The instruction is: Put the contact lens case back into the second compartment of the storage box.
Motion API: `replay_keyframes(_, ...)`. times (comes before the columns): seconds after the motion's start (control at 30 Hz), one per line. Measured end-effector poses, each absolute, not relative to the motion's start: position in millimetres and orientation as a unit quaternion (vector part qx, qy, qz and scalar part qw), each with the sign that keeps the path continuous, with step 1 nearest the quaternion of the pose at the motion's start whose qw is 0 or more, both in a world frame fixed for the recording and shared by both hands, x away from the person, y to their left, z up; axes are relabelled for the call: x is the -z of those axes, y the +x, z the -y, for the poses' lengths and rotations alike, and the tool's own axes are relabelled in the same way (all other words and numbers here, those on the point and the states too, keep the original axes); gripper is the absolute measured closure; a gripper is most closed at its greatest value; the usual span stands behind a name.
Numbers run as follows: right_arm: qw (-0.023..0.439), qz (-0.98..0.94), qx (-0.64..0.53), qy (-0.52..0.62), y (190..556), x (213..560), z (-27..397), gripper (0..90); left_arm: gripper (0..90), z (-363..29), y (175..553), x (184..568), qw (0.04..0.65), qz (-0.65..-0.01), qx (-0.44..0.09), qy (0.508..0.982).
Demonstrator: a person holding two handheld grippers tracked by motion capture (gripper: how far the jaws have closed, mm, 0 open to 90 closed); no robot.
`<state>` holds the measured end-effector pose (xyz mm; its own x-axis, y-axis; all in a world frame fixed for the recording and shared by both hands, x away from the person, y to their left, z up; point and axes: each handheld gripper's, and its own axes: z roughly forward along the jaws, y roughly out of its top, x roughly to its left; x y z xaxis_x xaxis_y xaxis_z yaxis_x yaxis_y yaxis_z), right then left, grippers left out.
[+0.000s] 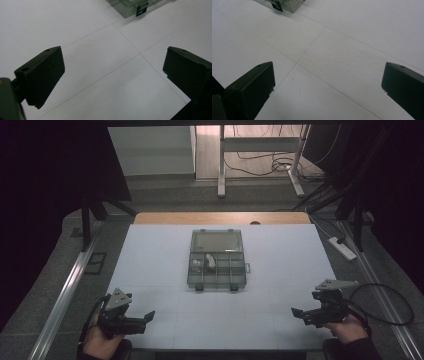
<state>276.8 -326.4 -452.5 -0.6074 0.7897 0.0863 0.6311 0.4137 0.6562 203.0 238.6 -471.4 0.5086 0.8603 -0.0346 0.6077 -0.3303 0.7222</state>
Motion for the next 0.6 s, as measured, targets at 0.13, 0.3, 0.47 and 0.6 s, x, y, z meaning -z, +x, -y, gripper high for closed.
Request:
replay_keyframes(0.13, 0.124, -0.827, -0.328, 0.439, 271.8, 451.1, 330.6, 0.0, 3.9, -238.9, 202.9, 471.3, 0.350, -0.463, -0.182, 0.794)
replay_keyframes(0.3, 0.130, -0.826, -0.324, 0.443, 266.5, 450.0, 333.1, 0.0, 3.7, -239.9, 202.7, 471.3, 0.352, -0.467, -0.182, 0.791)
replay_keyframes(0.47, 0.134, -0.827, -0.318, 0.445, 262.0, 449.3, 333.7, 0.0, 3.7, -240.6, 202.6, 471.2, 0.353, -0.468, -0.181, 0.790)
replay_keyframes(0.6, 0.134, -0.825, -0.315, 0.450, 260.1, 449.1, 335.0, 0.0, 3.6, -240.8, 202.4, 471.2, 0.353, -0.470, -0.181, 0.789)
